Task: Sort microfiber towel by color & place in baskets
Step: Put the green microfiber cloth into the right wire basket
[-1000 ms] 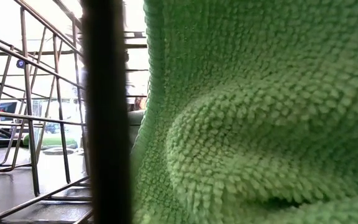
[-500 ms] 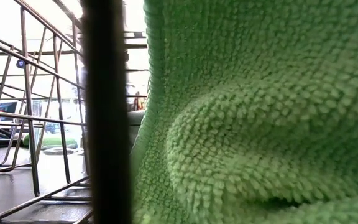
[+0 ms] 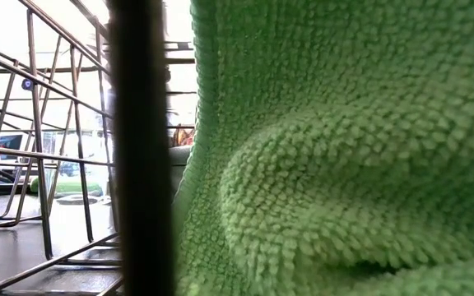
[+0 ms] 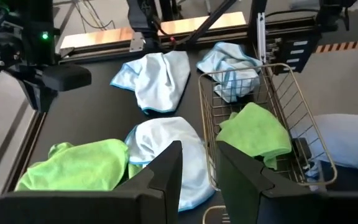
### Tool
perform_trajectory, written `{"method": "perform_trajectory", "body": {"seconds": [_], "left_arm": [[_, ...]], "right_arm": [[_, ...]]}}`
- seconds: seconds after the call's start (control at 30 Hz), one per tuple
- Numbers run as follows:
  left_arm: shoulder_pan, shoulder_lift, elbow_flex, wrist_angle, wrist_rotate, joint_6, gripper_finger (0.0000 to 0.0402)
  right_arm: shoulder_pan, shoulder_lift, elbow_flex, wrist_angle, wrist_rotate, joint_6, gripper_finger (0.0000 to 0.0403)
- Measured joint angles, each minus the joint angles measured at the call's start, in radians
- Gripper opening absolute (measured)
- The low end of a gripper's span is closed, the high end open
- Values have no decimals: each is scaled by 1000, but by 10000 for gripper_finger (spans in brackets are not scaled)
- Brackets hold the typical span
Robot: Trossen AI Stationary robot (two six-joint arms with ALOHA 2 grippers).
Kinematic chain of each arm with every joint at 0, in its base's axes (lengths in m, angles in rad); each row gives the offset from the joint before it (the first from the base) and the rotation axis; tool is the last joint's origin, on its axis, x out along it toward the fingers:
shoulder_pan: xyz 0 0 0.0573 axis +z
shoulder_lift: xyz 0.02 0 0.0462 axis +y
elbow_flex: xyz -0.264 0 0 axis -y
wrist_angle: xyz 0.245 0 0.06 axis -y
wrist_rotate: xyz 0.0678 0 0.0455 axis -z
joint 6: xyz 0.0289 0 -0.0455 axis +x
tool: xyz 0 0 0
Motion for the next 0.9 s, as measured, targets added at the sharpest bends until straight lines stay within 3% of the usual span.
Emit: {"method": "perform_trajectory", "body": {"seconds": [0.2,0.37,0.5,0.67,0.9], "left_arm": [[0,-2,0,-15,-8,-22,82],[0,-27,0,-123,-56,-47,82],[0,-60,0,-238,-128,-117,78],[0,-115,-26,-244,-163,-126,68],[5,-274,-232,-246,-268,-186,54]], "right_arm": [[0,0,0,20,0,17,68],[0,0,0,20,-1,225,68],[0,0,0,17,-1,173,68],[-1,0,0,-18,-46,64,68],[-8,0,0,-83,-45,43,68]]}}
